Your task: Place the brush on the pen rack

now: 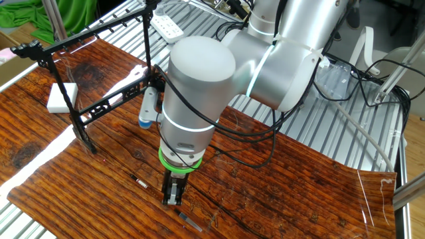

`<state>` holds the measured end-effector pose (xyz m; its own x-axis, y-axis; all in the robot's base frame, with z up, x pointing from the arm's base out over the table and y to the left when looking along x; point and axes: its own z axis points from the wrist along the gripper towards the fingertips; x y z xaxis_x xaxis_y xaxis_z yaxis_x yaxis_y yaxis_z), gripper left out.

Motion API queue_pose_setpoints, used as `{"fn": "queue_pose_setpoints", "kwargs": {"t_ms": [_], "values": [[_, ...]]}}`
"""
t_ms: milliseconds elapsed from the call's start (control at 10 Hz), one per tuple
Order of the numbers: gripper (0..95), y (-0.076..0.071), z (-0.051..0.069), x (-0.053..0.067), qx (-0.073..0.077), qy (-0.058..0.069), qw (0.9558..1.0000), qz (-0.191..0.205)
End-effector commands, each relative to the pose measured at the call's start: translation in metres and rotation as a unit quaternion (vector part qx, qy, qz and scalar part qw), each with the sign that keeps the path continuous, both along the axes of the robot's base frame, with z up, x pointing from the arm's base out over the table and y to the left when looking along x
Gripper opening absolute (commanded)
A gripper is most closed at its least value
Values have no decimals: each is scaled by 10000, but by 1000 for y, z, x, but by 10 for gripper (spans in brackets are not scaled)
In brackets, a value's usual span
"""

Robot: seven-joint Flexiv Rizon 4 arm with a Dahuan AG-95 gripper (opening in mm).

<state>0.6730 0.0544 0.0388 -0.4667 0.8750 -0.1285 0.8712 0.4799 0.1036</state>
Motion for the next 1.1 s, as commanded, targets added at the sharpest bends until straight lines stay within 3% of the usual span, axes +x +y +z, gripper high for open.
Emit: {"fn": "queue_pose_setpoints", "kwargs": {"t_ms": [100,600,900,1100], "values": [[0,0,1,-2,83,21,10000,-21],[0,0,1,-2,263,85,9989,370],[0,0,1,-2,190,103,9985,506],[0,0,1,-2,252,136,9984,494]]}}
